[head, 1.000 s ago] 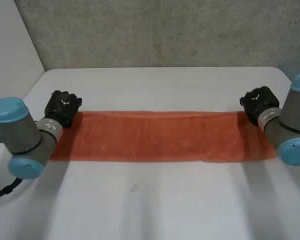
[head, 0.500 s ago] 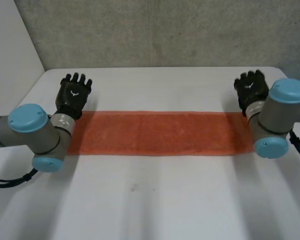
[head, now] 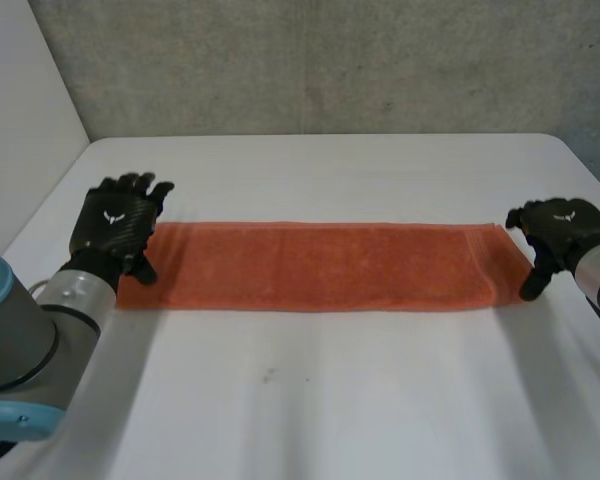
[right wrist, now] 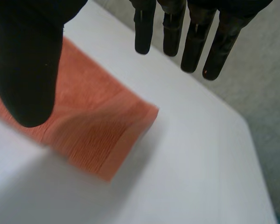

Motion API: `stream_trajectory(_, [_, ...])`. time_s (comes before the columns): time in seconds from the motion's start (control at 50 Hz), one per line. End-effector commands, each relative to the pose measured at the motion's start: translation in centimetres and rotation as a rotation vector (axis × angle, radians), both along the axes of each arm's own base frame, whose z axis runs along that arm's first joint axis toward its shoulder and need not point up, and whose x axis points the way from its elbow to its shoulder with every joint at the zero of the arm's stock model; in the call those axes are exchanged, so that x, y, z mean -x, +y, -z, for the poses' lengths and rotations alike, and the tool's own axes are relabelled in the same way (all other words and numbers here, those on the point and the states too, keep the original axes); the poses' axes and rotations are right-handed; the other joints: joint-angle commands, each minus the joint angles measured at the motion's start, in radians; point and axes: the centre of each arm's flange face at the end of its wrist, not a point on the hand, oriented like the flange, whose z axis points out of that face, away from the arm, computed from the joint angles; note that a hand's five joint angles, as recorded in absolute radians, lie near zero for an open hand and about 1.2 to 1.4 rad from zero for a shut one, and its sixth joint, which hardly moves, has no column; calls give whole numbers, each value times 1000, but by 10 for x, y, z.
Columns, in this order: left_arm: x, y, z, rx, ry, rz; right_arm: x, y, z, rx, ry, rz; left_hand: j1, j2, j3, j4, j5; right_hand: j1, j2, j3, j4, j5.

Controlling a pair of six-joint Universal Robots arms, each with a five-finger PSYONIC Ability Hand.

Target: Fold the laundry

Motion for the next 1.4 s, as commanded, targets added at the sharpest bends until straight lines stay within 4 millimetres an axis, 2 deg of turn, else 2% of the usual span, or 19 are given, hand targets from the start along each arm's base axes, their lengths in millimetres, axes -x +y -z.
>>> stream_trajectory(0.02, [-4, 1, 5, -99, 117, -19, 11, -18, 32, -31, -13, -12, -7, 10, 9, 6, -28, 256, 200, 200, 204, 202])
stream_trajectory(0.32, [-7, 3, 8, -112, 114, -26, 11, -39, 68, -15, 26, -25, -7, 10, 9, 6, -28, 435, 380, 379, 383, 381])
stream_trajectory(0.44, [-7, 3, 9, -113, 114, -26, 12, -47, 74, -15, 36, -19, -7, 10, 9, 6, -28, 1119, 1064, 1063, 1067, 1065])
stream_trajectory(0.54, [-6, 4, 9, -115, 113, -25, 21, -55, 67, 11, 44, 24, -7, 10, 9, 6, -28, 1121, 1066, 1065, 1069, 1067])
stream_trajectory(0.64, [-7, 5, 11, -123, 113, -25, 68, -76, 51, 67, 91, 207, -7, 10, 9, 6, -28, 1121, 1066, 1065, 1069, 1067])
stream_trajectory(0.72, [-7, 6, 10, -119, 112, -24, 134, -98, 29, 131, 227, 396, -7, 10, 9, 6, -28, 1121, 1066, 1065, 1069, 1067])
stream_trajectory(0.78, [-7, 6, 9, -118, 112, -25, 158, -105, 19, 160, 318, 439, -7, 10, 9, 6, -28, 1121, 1066, 1065, 1069, 1067])
stream_trajectory(0.86, [-6, 6, 8, -118, 114, -23, 155, -109, 10, 191, 333, 427, -7, 10, 9, 6, -28, 1121, 1066, 1065, 1069, 1067])
stream_trajectory(0.96, [-6, 7, 8, -120, 113, -24, 102, -106, -23, 298, 260, 330, -7, 10, 9, 6, -28, 1121, 1066, 1065, 1069, 1067])
stream_trajectory(1.0, [-7, 8, 7, -117, 114, -25, 41, -94, -40, 362, 201, 195, -7, 10, 9, 6, -28, 1121, 1066, 1065, 1069, 1067])
stream_trajectory(1.06, [-7, 8, 6, -117, 114, -25, 10, -86, -45, 384, 174, 121, -7, 10, 9, 6, -28, 1121, 1066, 1065, 1069, 1067])
stream_trajectory(1.1, [-7, 8, 5, -110, 115, -28, -56, -58, -48, 415, 132, -66, -7, 10, 9, 6, -28, 1121, 1066, 1065, 1069, 1067])
stream_trajectory(1.12, [-7, 8, 5, -110, 115, -28, -57, -58, -48, 415, 132, -67, -7, 10, 9, 6, -28, 1121, 1066, 1065, 1069, 1067])
stream_trajectory(1.16, [-7, 8, 3, -105, 117, -27, -121, -19, -38, 421, 90, -299, -7, 10, 9, 6, -28, 1121, 1066, 1065, 1069, 1067])
stream_trajectory(1.18, [-7, 8, 3, -105, 117, -27, -122, -19, -38, 421, 90, -300, -7, 10, 9, 6, -28, 1121, 1066, 1065, 1069, 1067])
stream_trajectory(1.22, [-7, 8, 2, -104, 119, -27, -174, 23, -21, 414, 54, -523, -7, 10, 9, 6, -28, 1121, 1066, 1065, 1069, 1067])
stream_trajectory(1.28, [-7, 9, 0, -100, 121, -24, -193, 43, -9, 396, 39, -608, -7, 10, 9, 6, -28, 1121, 1066, 1065, 1069, 1067])
stream_trajectory(1.32, [-4, 10, 0, -99, 121, -13, -219, 74, 21, 334, 43, -724, -7, 10, 9, 6, -28, 1121, 1066, 1065, 1069, 1067])
stream_trajectory(1.4, [-2, 10, -2, -94, 122, -6, -232, 94, 50, 275, 74, -786, -7, 10, 9, 6, -28, 1121, 1066, 1065, 1069, 1067])
